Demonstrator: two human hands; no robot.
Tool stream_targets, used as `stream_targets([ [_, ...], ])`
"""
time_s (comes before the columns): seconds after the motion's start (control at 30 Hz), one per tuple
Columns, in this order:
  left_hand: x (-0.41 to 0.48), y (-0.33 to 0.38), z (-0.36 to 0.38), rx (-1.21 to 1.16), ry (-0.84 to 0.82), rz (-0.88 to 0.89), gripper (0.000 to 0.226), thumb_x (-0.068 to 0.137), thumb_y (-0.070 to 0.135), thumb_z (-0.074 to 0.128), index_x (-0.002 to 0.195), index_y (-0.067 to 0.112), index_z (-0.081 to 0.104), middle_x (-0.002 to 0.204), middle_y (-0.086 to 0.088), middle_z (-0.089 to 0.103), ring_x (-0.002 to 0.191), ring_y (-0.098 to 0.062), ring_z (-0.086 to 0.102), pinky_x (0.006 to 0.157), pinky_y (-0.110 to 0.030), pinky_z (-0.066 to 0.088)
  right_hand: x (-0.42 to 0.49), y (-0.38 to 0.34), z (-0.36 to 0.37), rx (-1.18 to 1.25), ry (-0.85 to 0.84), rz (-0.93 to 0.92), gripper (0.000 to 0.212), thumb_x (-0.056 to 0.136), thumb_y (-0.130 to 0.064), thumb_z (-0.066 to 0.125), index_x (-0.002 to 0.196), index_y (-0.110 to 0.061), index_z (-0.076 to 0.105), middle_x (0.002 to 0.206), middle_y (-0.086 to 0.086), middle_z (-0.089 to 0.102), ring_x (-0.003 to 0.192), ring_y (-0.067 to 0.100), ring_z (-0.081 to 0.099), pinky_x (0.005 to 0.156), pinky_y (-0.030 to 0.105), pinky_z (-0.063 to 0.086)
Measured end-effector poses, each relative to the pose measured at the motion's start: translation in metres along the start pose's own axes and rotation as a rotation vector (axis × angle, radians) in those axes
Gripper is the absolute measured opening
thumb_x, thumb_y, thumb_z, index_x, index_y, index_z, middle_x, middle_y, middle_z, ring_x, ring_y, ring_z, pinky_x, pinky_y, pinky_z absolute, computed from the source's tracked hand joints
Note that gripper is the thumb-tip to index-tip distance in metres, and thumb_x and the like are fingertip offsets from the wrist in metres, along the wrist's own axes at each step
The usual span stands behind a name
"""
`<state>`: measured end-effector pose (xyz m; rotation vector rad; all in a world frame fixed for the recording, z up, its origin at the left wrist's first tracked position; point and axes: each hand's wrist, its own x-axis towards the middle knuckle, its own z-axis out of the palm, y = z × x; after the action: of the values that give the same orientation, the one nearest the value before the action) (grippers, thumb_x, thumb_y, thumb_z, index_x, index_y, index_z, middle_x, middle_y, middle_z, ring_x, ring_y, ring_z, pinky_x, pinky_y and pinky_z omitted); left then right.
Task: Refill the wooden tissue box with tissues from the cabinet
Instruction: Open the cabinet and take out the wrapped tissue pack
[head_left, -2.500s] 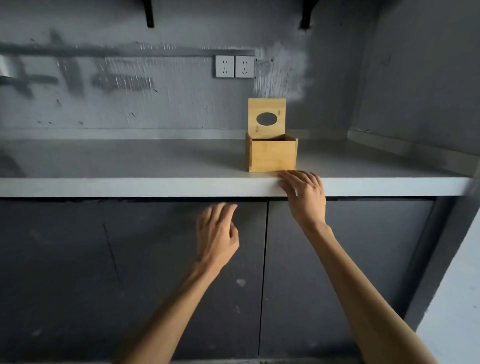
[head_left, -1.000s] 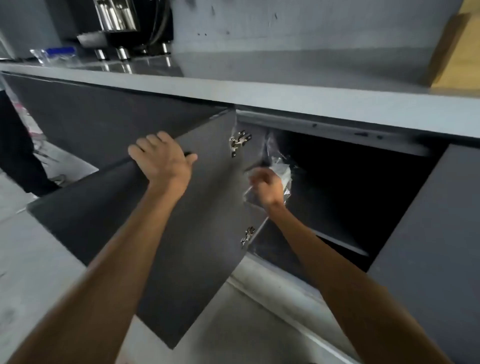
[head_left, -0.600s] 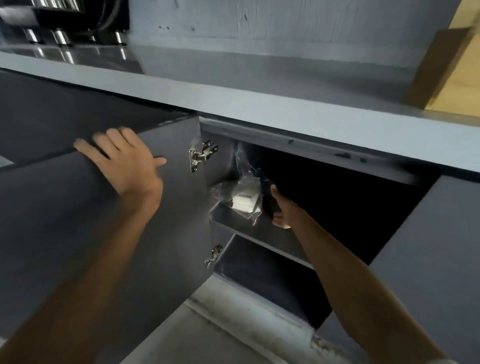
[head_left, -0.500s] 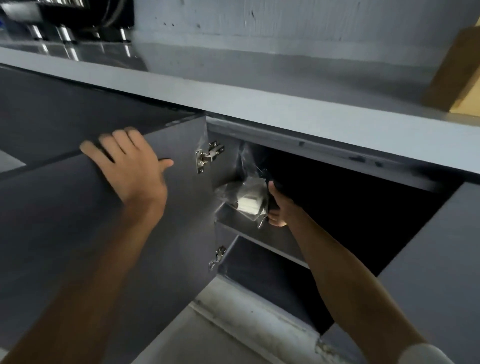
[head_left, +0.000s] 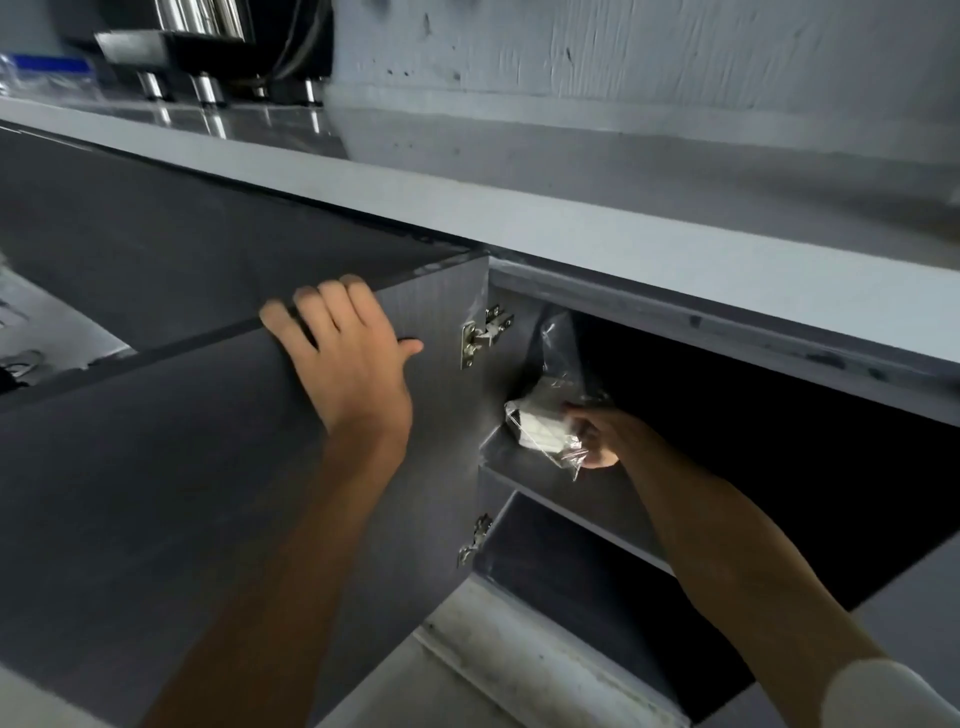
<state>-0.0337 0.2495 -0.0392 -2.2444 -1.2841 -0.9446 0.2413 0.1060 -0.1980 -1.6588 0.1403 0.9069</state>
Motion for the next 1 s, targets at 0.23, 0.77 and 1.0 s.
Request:
stream_targets([
  [0.23,0.000,-0.007,-0.002,0.082,-0.115,0.007,0.093,0.058,0.071,0.065,0.118,0.003,0.046,0.104,-0.011,0.057,0.100,-0.031,0.055,0.104,-0.053,0.039,-0.094,0.057,0.019,0.376,-0.415,-0.049,0.028,0.084,-0.023,0.059,0.063,-0.006,0.066,0.048,0.004,0.058,0.036,0.015,0.053,0.035,0.018,0.042],
  [0.77,0.014,-0.126,-0.141,-0.703,-1.215,0.056,0.046,0.094,0.030,0.057,0.137,0.017,0.047,0.143,-0.007,0.050,0.122,-0.024,0.051,0.110,-0.039,0.035,-0.316,0.143,-0.023,0.388,-0.456,-0.377,0.046,0.093,-0.031,0.061,0.130,-0.004,0.057,0.126,0.013,0.063,0.114,0.035,0.060,0.094,0.049,0.052],
  [1.0,-0.060,-0.039,-0.168,-1.039,-1.183,-0.113,0.033,0.099,0.037,0.043,0.130,0.027,0.036,0.096,-0.003,0.057,0.076,-0.021,0.057,0.053,-0.030,0.055,-0.356,0.159,-0.098,0.251,-0.241,-0.512,0.047,0.083,-0.035,0.075,0.123,-0.016,0.062,0.119,0.021,0.060,0.109,0.038,0.057,0.098,0.072,0.037],
])
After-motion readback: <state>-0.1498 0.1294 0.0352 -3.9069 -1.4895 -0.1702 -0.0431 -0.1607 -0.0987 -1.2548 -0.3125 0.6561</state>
